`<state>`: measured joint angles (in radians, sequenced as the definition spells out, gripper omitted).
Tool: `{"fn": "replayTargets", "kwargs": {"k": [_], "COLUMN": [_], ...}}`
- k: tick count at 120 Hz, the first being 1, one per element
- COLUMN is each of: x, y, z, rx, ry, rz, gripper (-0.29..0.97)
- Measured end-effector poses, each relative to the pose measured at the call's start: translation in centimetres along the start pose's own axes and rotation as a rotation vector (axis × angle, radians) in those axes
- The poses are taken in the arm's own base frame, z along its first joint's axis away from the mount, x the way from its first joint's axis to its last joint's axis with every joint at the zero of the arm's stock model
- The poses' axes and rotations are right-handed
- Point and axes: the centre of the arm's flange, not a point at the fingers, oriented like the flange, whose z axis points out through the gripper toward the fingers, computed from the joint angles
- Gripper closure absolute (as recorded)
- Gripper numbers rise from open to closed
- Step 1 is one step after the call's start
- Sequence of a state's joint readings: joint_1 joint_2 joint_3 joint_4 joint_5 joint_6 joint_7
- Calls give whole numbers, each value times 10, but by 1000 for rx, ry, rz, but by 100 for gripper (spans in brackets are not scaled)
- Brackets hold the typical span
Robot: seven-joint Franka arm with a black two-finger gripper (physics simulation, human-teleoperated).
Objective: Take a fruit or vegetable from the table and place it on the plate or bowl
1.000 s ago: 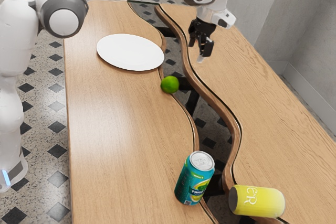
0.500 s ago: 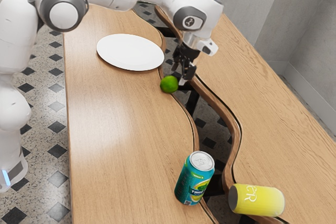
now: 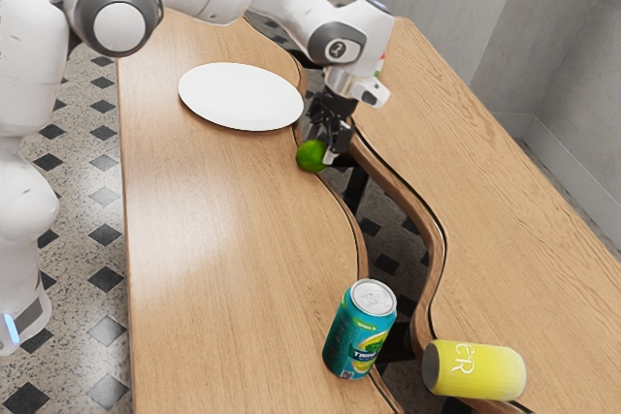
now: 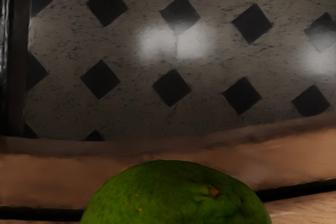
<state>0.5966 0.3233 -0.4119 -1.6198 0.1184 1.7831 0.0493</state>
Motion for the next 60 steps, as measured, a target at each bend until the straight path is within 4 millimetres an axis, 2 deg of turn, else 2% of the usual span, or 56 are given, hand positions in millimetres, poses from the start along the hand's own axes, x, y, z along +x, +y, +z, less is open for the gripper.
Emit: {"fn": "replayTargets", "kwargs": {"k": [12,26,34,51,60], "x": [2,1,2,3,0], "y": [-1,0,1,3,4], "z": [9,29,32,25,12], "rx": [-11,-26,-31,-26,-10], "ry": [-8,-31,-27,1,22], "rz": [0,2,2,4,6], "gripper": [0,0,1,28,34]}}
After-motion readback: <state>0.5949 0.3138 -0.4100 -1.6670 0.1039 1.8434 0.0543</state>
